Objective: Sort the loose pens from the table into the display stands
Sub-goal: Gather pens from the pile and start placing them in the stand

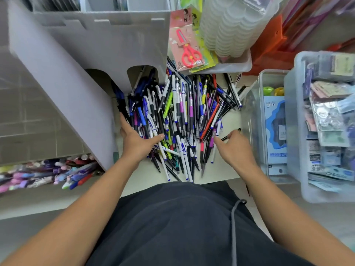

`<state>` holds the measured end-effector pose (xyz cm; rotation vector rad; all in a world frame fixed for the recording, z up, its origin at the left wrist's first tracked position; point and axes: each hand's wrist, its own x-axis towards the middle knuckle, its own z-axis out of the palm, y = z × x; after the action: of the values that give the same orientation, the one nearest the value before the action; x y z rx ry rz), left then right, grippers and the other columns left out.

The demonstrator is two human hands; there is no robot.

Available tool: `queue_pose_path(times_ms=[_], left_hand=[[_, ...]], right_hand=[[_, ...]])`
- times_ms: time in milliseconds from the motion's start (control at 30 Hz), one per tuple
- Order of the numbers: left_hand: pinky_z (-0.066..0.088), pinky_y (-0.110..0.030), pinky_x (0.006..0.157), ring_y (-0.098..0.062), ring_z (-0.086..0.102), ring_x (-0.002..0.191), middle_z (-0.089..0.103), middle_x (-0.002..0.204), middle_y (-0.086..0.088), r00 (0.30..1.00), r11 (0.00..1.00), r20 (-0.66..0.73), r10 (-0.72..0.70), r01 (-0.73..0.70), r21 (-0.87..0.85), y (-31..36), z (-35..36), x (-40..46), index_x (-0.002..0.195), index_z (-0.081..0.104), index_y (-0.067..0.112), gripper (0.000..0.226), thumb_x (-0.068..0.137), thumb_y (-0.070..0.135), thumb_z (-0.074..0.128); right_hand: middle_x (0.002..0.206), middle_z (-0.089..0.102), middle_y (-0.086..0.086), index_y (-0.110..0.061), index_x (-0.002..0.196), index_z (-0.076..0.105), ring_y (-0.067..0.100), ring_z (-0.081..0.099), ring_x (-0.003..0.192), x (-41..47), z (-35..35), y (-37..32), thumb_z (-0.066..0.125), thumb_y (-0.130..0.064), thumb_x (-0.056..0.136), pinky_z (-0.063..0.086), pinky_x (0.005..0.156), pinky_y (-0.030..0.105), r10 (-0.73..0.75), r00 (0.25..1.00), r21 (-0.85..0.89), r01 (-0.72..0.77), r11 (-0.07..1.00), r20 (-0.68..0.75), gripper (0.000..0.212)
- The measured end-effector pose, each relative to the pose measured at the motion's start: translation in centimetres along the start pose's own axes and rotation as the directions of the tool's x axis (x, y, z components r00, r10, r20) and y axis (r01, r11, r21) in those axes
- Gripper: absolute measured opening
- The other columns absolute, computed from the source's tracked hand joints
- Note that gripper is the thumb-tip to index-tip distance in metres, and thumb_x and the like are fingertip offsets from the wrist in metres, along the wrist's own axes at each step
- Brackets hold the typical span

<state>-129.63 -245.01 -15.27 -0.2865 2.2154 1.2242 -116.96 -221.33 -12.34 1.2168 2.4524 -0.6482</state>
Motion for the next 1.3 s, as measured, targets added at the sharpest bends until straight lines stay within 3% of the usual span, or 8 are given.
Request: queue_pose_path(times_ms=[167,333,533,733,967,1067,1167,1300], left_hand=[[0.030,-0.039,0.116,-0.028,0.026,0.149,-0.003,0.167,-0.005,1.000,0.991,0.014,0.000,-0.002,0.135,0.1,0.9,-0.7,0.157,-0.017,0.032,0.146,0.064,0.039,0.094],[0.027,-0.042,0.119,-0.031,0.024,0.149,-0.002,0.165,-0.006,1.000,0.985,0.007,0.020,-0.021,0.171,-0.2,1.8,-0.8,0.157,-0.017,0.030,0.150,0.059,0.043,0.096],[0.027,-0.045,0.119,-0.031,0.023,0.149,-0.001,0.165,-0.005,1.000,0.986,-0.005,0.030,-0.029,0.164,-0.5,2.0,-0.6,0.157,-0.016,0.032,0.148,0.061,0.038,0.096],[0.025,-0.044,0.120,-0.030,0.021,0.150,-0.001,0.165,-0.005,0.999,0.990,-0.009,0.036,-0.035,0.134,-0.7,1.9,-0.6,0.158,-0.015,0.033,0.146,0.063,0.035,0.096],[0.022,-0.026,0.108,-0.022,0.018,0.151,-0.004,0.167,-0.002,1.000,0.999,-0.009,0.017,-0.017,0.039,-0.8,1.4,-1.1,0.158,-0.016,0.031,0.142,0.068,0.025,0.094],[0.021,-0.023,0.102,-0.021,0.021,0.149,-0.002,0.167,-0.003,1.000,1.000,-0.027,-0.010,0.009,-0.009,-0.6,1.2,-1.2,0.158,-0.015,0.031,0.143,0.067,0.021,0.094],[0.023,-0.030,0.113,-0.024,0.022,0.149,0.003,0.167,-0.007,0.998,0.998,-0.037,-0.051,0.050,-0.024,-0.7,0.9,-1.2,0.158,-0.014,0.030,0.145,0.064,0.021,0.095],[0.033,-0.037,0.114,-0.028,0.031,0.145,0.014,0.165,-0.011,0.993,0.992,-0.032,-0.117,0.116,-0.043,-0.7,0.7,-0.9,0.157,-0.016,0.028,0.141,0.068,0.018,0.093]], right_hand=[[0.093,0.067,0.016,0.005,0.104,0.057,0.029,0.058,0.074,-1.0,1.3,2.0,0.061,-0.014,0.093,0.042,0.060,0.029,0.065,0.997,-0.242,-0.056,0.969,0.029,0.022],[0.127,0.052,0.030,0.013,0.131,0.038,0.040,0.059,0.110,-2.2,4.0,2.3,0.060,0.005,0.087,0.050,0.081,0.036,0.160,0.987,-0.250,-0.146,0.957,0.034,0.050],[0.116,0.052,0.019,0.001,0.116,0.049,0.031,0.053,0.107,-2.7,4.5,2.7,0.064,0.006,0.084,0.049,0.093,0.033,0.051,0.996,-0.394,-0.075,0.916,-0.070,0.036],[0.098,0.062,0.019,-0.004,0.090,0.061,0.028,0.058,0.079,-0.9,4.5,3.0,0.044,0.026,0.078,0.048,0.061,0.036,0.045,0.977,-0.102,-0.068,0.993,-0.210,0.036],[0.095,0.072,0.008,-0.003,0.107,0.075,0.026,0.070,0.095,4.7,3.9,-2.6,0.063,0.012,0.082,0.059,0.082,0.032,0.386,0.906,0.615,-0.205,0.761,-0.176,0.031],[0.120,0.068,0.008,-0.007,0.128,0.064,0.024,0.066,0.105,4.5,3.1,-3.8,0.057,0.007,0.086,0.057,0.088,0.034,0.418,0.905,0.711,-0.238,0.662,-0.085,0.045],[0.148,0.043,0.007,-0.013,0.150,0.038,0.020,0.050,0.120,1.0,1.4,-3.0,0.064,-0.021,0.092,0.042,0.096,0.032,0.262,0.963,0.572,-0.183,0.800,-0.058,0.064],[0.158,0.016,0.011,-0.021,0.159,0.000,0.036,0.028,0.142,-3.8,2.4,-3.1,0.089,-0.063,0.058,0.036,0.113,0.048,0.115,0.969,0.188,-0.158,0.969,0.219,0.142]])
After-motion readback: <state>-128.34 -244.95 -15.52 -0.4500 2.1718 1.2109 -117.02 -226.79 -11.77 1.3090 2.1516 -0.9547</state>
